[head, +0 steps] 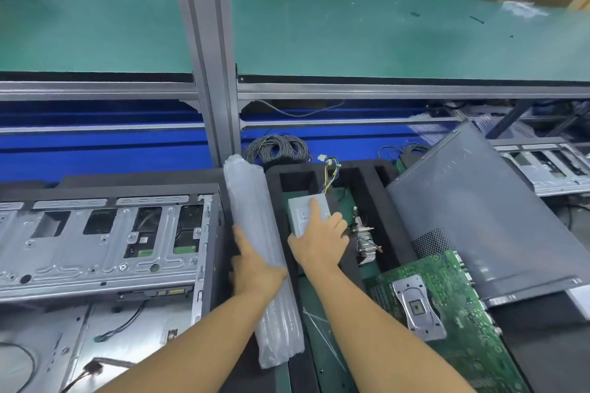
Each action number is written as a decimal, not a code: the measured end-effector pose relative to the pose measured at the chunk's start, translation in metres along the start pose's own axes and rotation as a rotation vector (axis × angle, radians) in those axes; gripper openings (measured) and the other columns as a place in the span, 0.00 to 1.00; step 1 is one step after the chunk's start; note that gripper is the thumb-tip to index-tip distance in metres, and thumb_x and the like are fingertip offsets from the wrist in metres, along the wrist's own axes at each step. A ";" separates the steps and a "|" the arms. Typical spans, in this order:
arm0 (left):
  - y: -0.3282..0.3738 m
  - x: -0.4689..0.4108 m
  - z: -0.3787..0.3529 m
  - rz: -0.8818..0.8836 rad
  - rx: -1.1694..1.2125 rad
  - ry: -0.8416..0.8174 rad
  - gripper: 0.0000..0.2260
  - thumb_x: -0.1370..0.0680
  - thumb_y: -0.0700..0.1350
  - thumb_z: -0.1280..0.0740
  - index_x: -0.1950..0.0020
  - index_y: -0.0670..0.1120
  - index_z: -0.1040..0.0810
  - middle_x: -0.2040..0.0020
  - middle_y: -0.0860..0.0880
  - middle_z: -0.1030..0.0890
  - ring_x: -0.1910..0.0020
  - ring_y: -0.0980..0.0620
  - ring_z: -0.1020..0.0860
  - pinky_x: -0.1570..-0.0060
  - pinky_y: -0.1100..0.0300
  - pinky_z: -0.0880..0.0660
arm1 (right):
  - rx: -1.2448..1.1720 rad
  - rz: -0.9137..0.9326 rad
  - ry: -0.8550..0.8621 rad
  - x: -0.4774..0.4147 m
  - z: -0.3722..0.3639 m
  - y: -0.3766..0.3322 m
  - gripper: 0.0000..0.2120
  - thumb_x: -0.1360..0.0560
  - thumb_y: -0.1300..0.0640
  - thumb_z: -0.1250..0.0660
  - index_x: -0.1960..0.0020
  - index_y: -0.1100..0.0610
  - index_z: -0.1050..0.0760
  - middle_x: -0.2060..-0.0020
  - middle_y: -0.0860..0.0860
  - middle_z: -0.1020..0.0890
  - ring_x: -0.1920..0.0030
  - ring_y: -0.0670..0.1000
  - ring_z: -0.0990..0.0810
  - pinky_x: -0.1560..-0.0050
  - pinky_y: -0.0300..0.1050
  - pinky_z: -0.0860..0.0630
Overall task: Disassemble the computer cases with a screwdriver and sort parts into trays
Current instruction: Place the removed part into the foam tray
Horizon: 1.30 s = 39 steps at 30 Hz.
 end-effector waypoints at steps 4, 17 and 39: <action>0.019 0.008 0.003 -0.211 0.128 -0.011 0.46 0.38 0.42 0.27 0.25 0.60 0.44 0.41 0.46 0.27 0.44 0.45 0.24 0.48 0.44 0.21 | -0.028 0.001 -0.042 -0.005 -0.012 0.012 0.41 0.30 0.36 0.32 0.24 0.42 0.49 0.41 0.56 0.33 0.40 0.58 0.33 0.48 0.52 0.33; 0.109 0.027 -0.056 -0.536 0.288 -0.373 0.46 0.31 0.46 0.21 0.23 0.63 0.45 0.35 0.55 0.27 0.38 0.54 0.25 0.41 0.52 0.23 | -1.289 0.029 -0.576 0.019 0.080 0.099 0.35 0.28 0.29 0.33 0.28 0.47 0.29 0.36 0.47 0.18 0.36 0.49 0.19 0.34 0.54 0.25; 0.060 0.048 -0.134 -0.171 -0.225 -0.661 0.25 0.22 0.45 0.36 0.25 0.47 0.32 0.31 0.49 0.25 0.34 0.50 0.25 0.32 0.51 0.29 | 0.151 -0.140 -0.051 0.010 0.081 0.180 0.48 0.24 0.30 0.41 0.19 0.59 0.55 0.28 0.60 0.38 0.31 0.60 0.34 0.36 0.51 0.31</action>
Point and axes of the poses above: each hand's wrist, its own x-axis away from the middle knuckle, its own z-axis out of the back of the hand, y = z × x, the point moved 4 cm from there along -x, towards the middle knuckle
